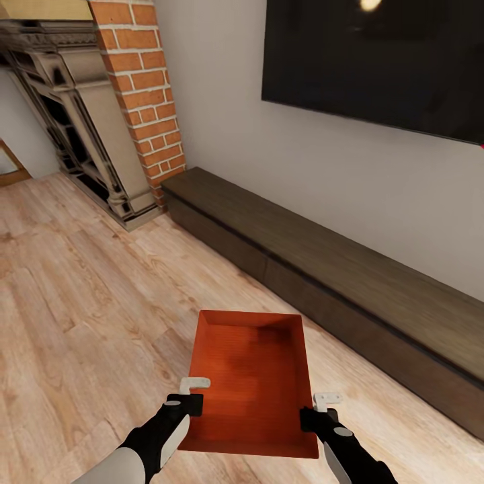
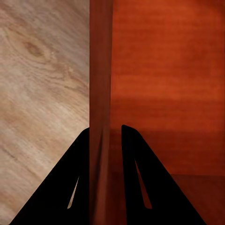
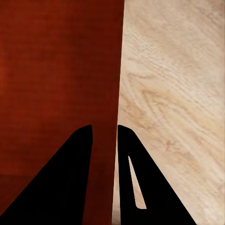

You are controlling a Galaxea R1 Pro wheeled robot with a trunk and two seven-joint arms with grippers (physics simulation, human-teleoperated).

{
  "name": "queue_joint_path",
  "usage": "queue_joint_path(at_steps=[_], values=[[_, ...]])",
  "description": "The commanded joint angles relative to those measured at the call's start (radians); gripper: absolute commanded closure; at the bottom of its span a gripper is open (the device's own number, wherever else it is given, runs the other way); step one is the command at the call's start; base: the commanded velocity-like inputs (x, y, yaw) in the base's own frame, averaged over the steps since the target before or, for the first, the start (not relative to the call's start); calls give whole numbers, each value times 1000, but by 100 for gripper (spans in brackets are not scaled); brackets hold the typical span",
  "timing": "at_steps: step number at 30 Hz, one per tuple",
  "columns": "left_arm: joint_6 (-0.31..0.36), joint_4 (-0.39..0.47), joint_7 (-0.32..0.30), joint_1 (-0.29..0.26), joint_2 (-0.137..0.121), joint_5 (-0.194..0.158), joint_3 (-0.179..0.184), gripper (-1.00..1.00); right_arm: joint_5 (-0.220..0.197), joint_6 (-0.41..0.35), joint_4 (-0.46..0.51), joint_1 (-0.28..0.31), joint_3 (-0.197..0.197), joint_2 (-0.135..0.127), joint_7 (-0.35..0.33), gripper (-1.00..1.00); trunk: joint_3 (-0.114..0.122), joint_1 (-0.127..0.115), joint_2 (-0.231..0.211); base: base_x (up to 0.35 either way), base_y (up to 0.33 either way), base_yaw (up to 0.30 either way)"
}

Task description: Move the two storage containers from the living room to the garage. In the garage, place one container on the floor and stack the other container on top of it (either order is fine).

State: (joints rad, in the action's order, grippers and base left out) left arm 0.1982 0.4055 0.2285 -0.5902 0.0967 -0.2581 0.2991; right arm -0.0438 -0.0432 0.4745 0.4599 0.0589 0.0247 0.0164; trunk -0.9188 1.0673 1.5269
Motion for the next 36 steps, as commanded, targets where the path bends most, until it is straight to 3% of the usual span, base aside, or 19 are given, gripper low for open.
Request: queue_joint_path(at_steps=[1,36], values=[[3,1,-21,0,-2,-27,31,100,-4,-4,1,0,10,-5,5,100,4,-4,-7,0,0,72],[4,3,-21,0,-2,-29,31,100,-5,-4,1,0,7,-5,5,100,169,-138,-252,0,0,69]])
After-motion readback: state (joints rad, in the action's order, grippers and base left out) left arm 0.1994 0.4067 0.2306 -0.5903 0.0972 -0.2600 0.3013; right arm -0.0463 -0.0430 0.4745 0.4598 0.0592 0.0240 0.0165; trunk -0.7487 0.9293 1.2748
